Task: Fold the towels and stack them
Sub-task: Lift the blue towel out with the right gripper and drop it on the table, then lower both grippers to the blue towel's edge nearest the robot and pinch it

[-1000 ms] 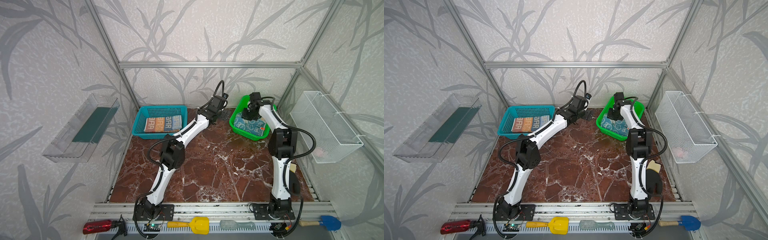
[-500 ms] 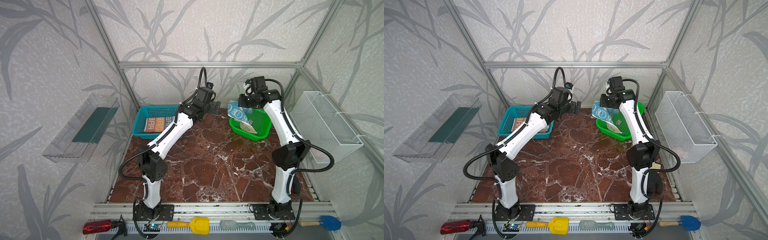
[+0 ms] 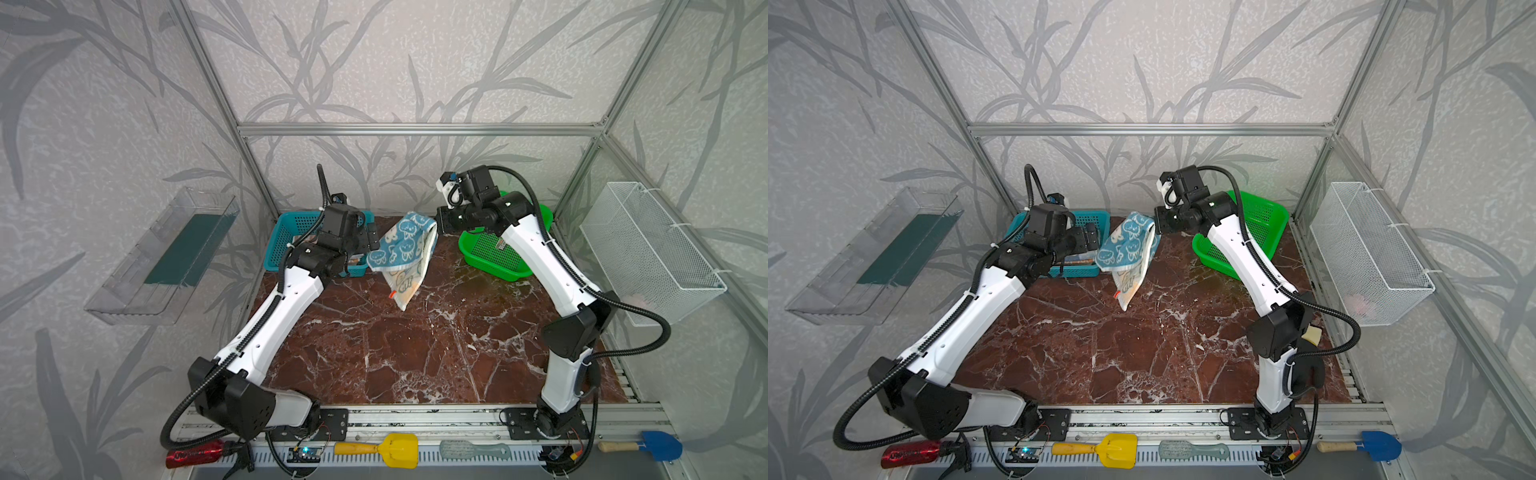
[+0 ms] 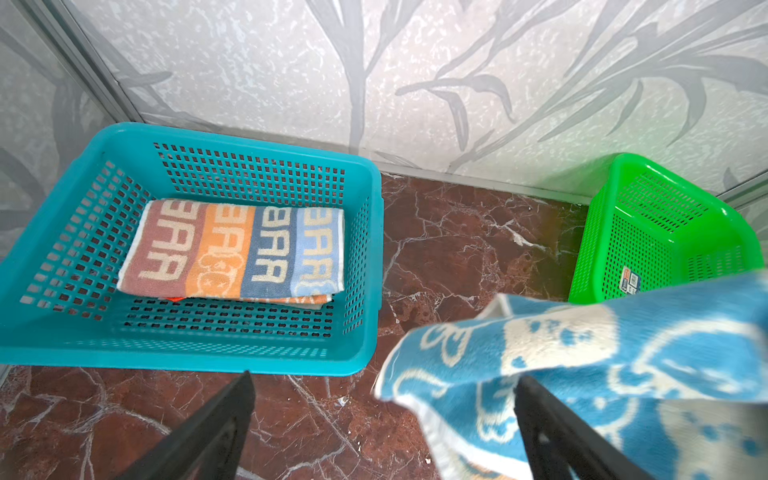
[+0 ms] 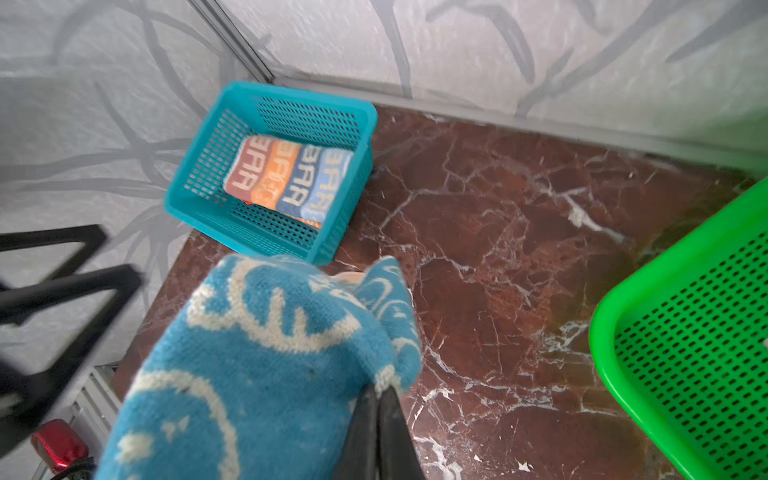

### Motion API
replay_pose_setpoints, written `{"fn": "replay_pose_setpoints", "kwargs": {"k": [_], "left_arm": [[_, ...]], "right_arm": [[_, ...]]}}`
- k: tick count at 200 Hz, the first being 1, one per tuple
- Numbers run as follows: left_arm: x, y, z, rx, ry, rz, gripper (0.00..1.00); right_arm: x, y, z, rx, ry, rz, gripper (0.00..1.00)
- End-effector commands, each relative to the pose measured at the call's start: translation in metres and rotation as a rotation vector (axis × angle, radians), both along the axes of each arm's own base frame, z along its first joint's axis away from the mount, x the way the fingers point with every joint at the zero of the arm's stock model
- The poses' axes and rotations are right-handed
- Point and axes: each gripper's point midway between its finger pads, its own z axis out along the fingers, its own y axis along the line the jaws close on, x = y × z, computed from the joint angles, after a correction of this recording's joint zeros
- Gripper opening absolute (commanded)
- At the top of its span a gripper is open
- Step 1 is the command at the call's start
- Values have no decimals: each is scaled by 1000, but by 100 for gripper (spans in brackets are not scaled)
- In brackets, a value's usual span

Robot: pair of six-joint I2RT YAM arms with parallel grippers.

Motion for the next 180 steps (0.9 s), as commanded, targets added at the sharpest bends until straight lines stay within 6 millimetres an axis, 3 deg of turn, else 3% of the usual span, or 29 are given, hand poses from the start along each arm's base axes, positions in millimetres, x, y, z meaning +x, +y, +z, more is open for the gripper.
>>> {"fn": "replay_pose_setpoints", "kwargs": {"k": [1,19,37,59,81,97,127,155,180], "left_arm": [[-6,2,-19,-16,59,18,99],[-7,-3,-31,-27,99,2,99],[-9,-5,-40,-35,133,-3,99],[-15,-9,-54,-64,166,-9,99],[-22,-12,-72,-101,210,-7,99],[-29,-20,-83,-140,240,-43,99],[-44,-28,-113,-203,305,-68,99],[-59,-28,-139,-222,362,-65,99],[-63,-27,-153,-174,381,-53,99]], "right_arm": [[10,-6,-77,-47,136,-36,10],[13,-28,-120,-105,218,-81,18],[9,-47,-143,-154,253,-93,47],[-2,-59,-135,-180,211,-93,73],[-22,-60,-110,-165,134,-73,86],[-44,-52,-107,-149,145,-41,87],[-82,-26,-140,-89,241,7,83],[-102,-15,-177,-22,338,-2,71],[-107,-9,-195,-9,370,-11,68]]}}
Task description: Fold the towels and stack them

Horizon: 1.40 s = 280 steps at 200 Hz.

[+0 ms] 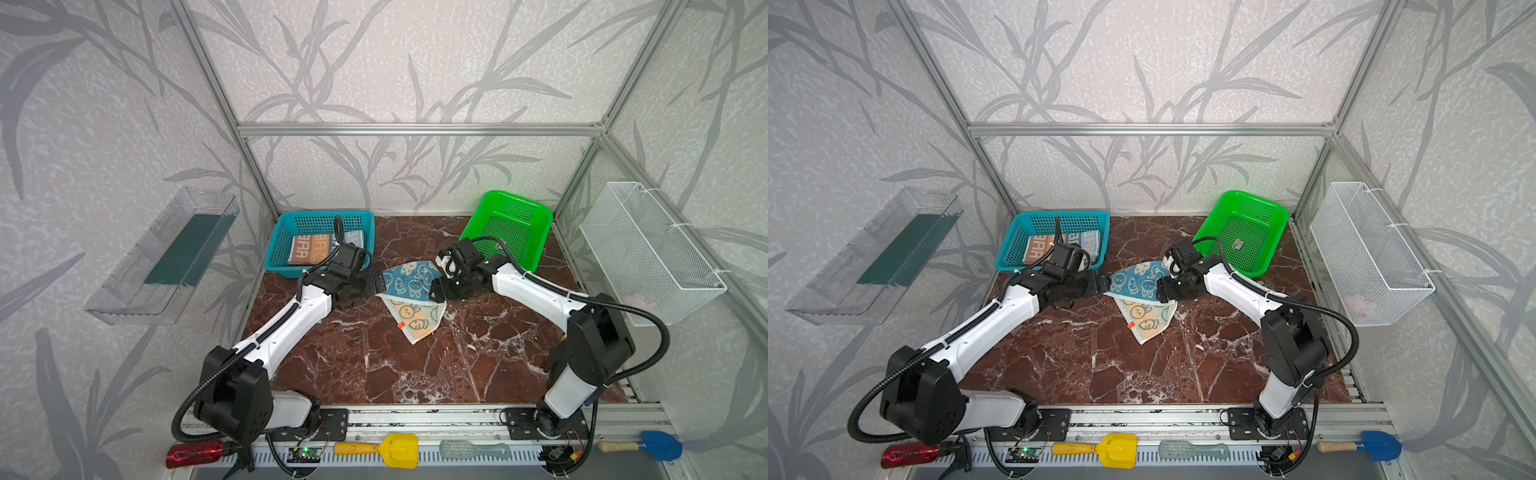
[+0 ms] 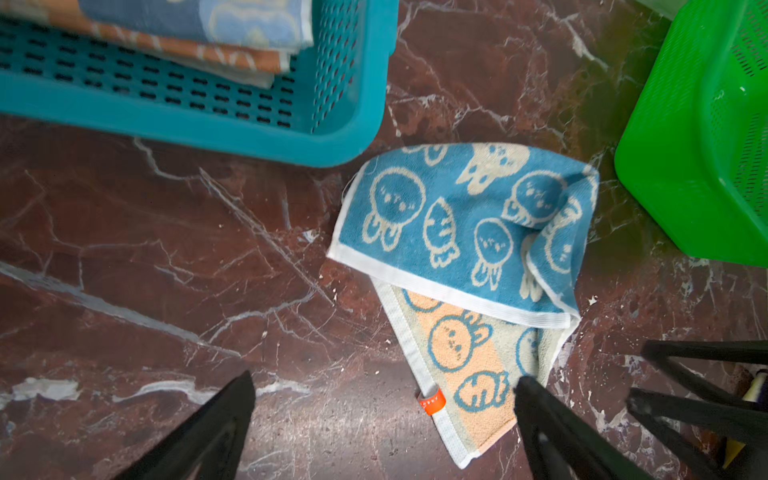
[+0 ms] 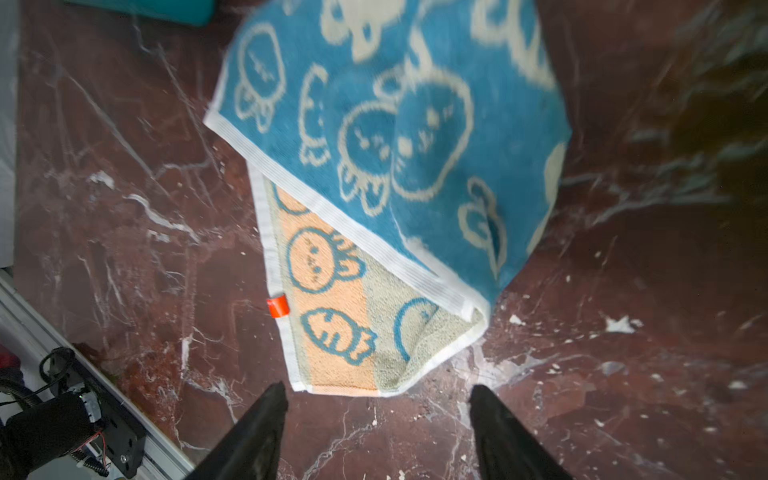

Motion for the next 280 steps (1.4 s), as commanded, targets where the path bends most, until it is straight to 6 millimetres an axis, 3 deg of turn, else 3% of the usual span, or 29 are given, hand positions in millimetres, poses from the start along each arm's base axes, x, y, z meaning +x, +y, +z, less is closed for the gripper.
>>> {"fn": "replay_pose_setpoints", "kwargs": {"k": [1,47,78,112,141,177,198,228,262,280], "left_arm": [[0,-4,4,-12,-28,14,99],[17,-31,-27,-1,55,-24,99],[41,-44,-43,10,62,-22,99],[56,-60,-67,60,89,-44,99],[56,-77,-96,101,137,-81,99],[49,-83,-121,116,186,-96,99],[46,-84,-125,115,200,-98,99],[44,-86,-117,104,184,-101,99],[45,-89,-112,91,175,-104,99],[44,-89,-113,92,176,-105,99]], "right_arm": [[5,15,-4,72,7,-32,67],[15,21,-24,68,21,-56,60],[30,20,-33,53,12,-95,55],[49,7,-37,34,-13,-146,53],[60,-9,-33,22,-39,-178,52],[69,-36,-35,-2,-52,-215,53],[70,-44,-29,-25,-68,-206,52],[56,-35,-11,-15,-100,-158,52],[46,-22,-10,61,-78,-160,45],[45,-17,-19,75,-47,-155,45]]}}
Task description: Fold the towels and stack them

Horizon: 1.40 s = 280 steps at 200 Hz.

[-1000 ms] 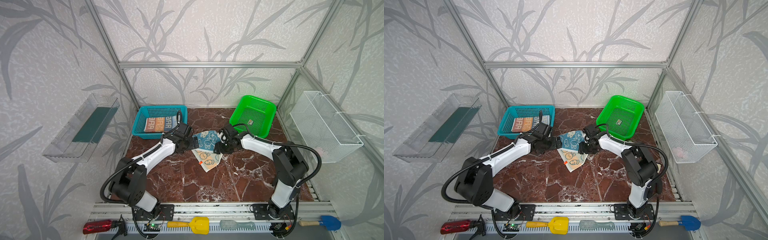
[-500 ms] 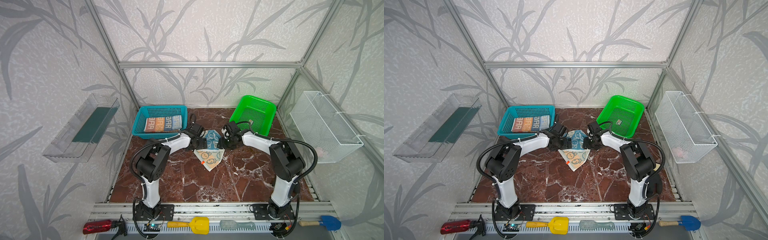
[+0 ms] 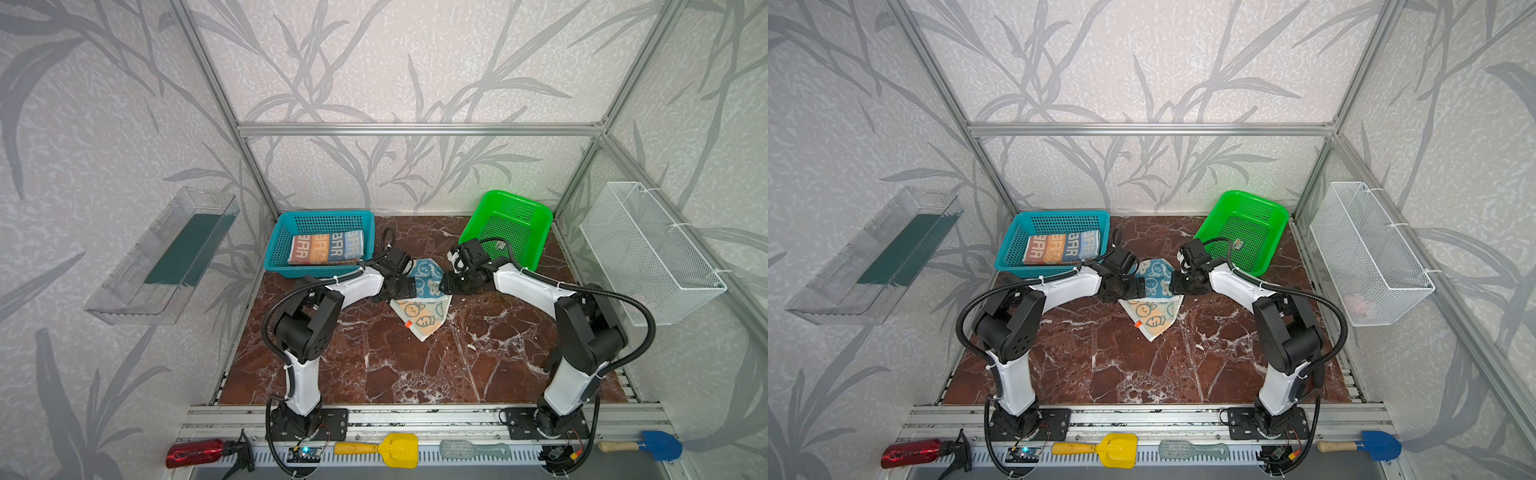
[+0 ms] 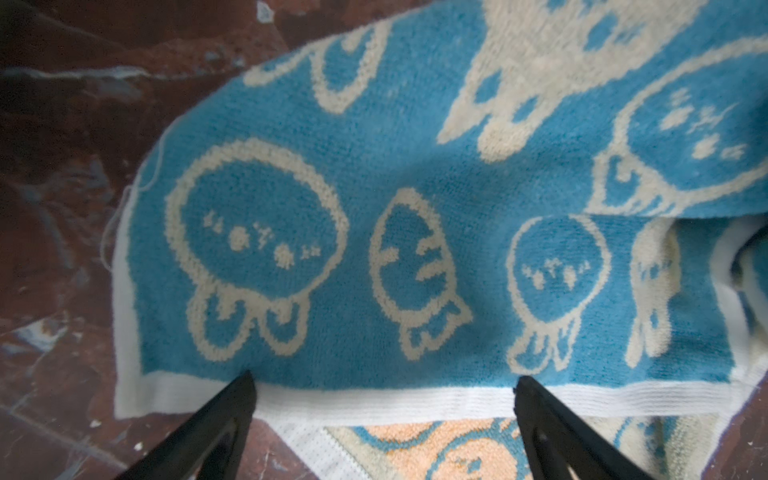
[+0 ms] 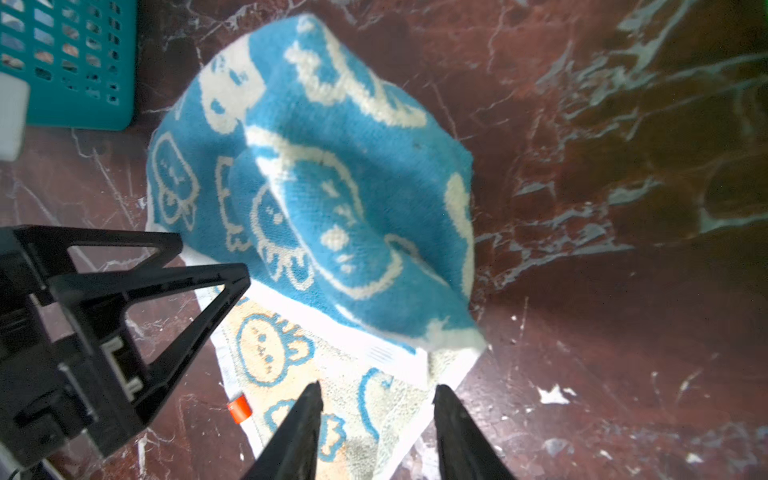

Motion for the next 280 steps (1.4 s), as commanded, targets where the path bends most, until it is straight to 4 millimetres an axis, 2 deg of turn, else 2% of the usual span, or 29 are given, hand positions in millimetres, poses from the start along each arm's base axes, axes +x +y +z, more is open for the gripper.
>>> {"fn": "replay_pose_setpoints", "kwargs": {"k": [1,27,98,136,153,179,205,229,257,280], "left_arm": [[-3,-1,2,-10,7,13,99],[-5,-1,0,-10,10,11,99],[-7,1,-5,-7,19,12,99],[-9,0,-4,-12,20,13,99],[-10,0,-5,-10,20,12,99],[-11,-1,-3,-13,19,14,99],[-11,-3,-1,-18,16,17,99],[-7,0,15,-13,-19,25,99],[-4,10,55,4,-108,29,99],[-12,25,57,56,-100,32,99]], "right_arm": [[-4,7,-5,39,31,5,45],[-3,4,-20,17,46,-8,44],[-1,-2,-43,-41,67,-4,43],[1,-1,-49,-41,70,-2,42],[2,1,-49,-27,73,-6,38],[4,2,-47,-27,67,-11,29],[4,3,-46,-20,68,-11,15],[3,5,-38,-2,66,-10,0],[-2,3,-15,13,27,0,0],[-9,-1,1,3,9,20,0]]}}
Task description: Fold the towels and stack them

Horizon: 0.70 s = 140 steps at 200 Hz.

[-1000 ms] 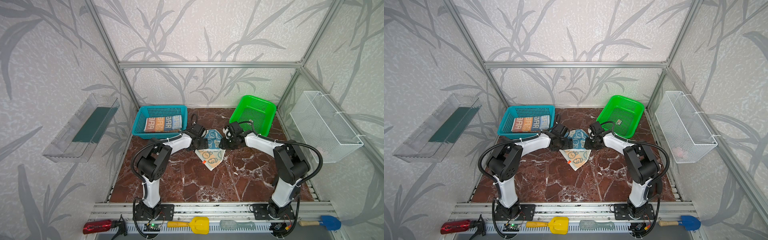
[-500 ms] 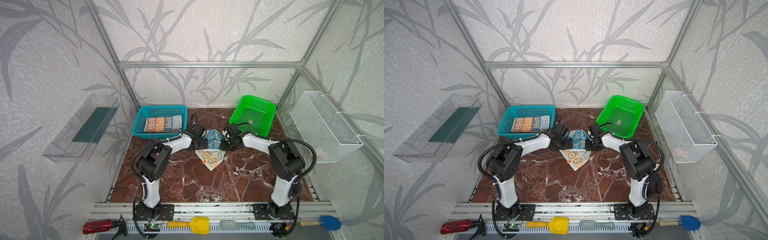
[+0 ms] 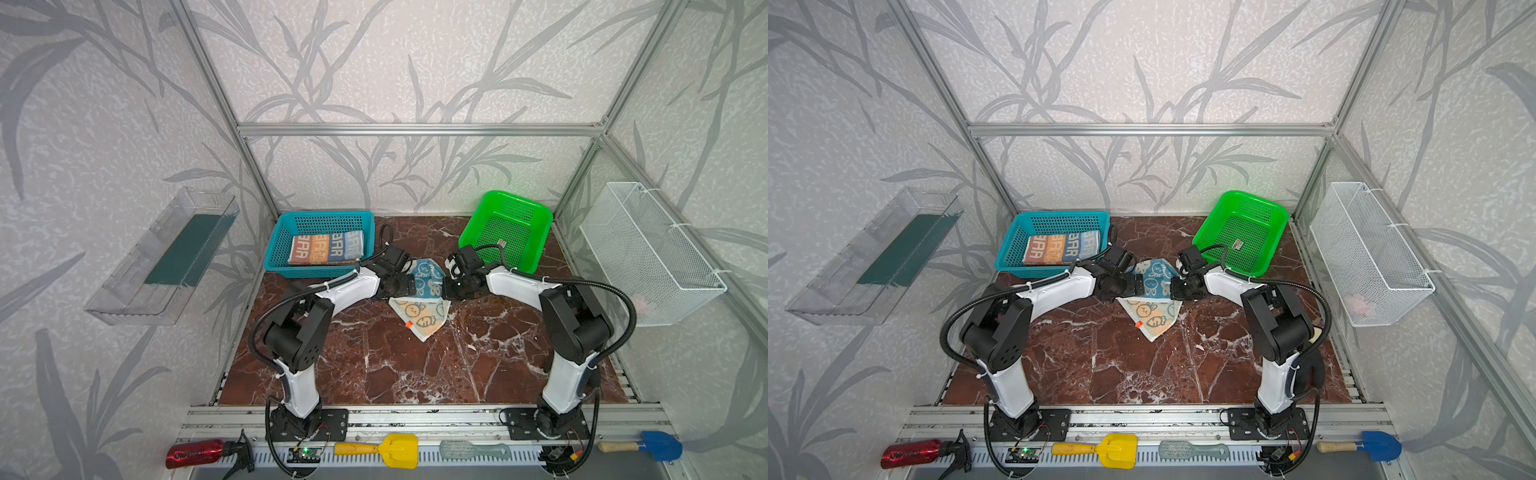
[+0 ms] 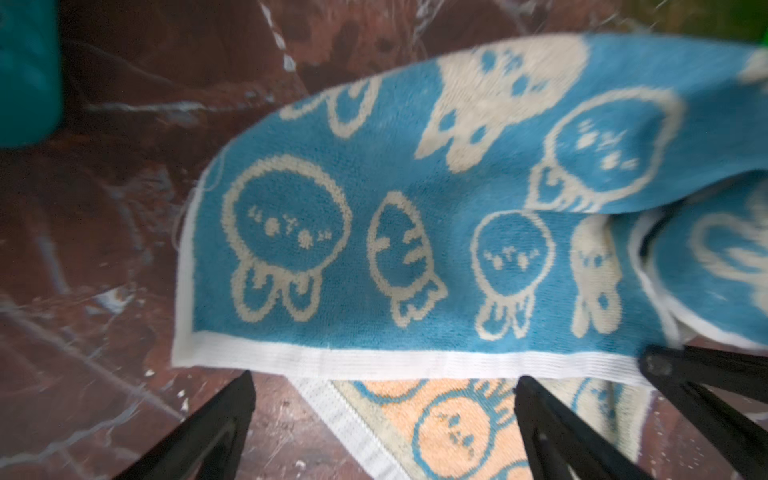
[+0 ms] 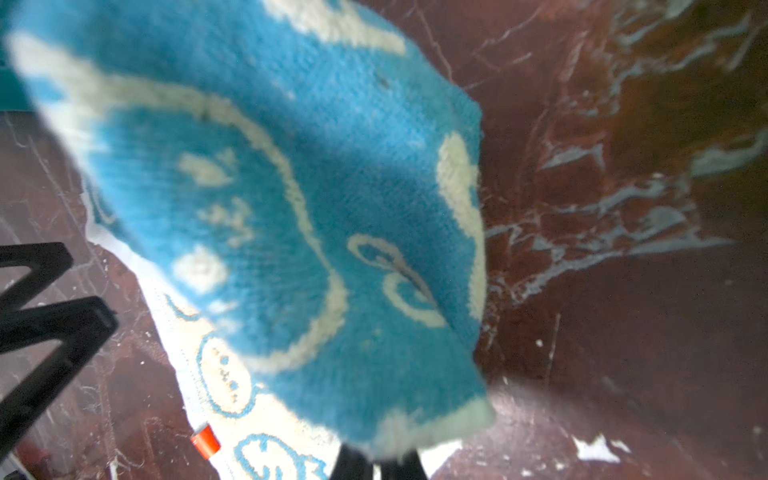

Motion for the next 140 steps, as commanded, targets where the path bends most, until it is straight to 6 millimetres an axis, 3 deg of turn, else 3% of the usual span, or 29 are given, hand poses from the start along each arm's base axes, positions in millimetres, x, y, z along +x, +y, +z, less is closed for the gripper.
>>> {"fn": "replay_pose_setpoints", "kwargs": {"k": [1,41,82,140], "left_arm": [[-9,22,12,75,-16,21,99],[-24,55,-13,253,40,47,99],[-30,51,-36,228,82,51,96],[-12,51,-59,224,86,63,89]], "right_arm": [[-8,-5,29,6,-38,23,0],[-12,-14,30,-19,-39,34,0],[-11,-12,29,-8,-35,46,0],[-13,-11,34,5,-44,57,0]]}}
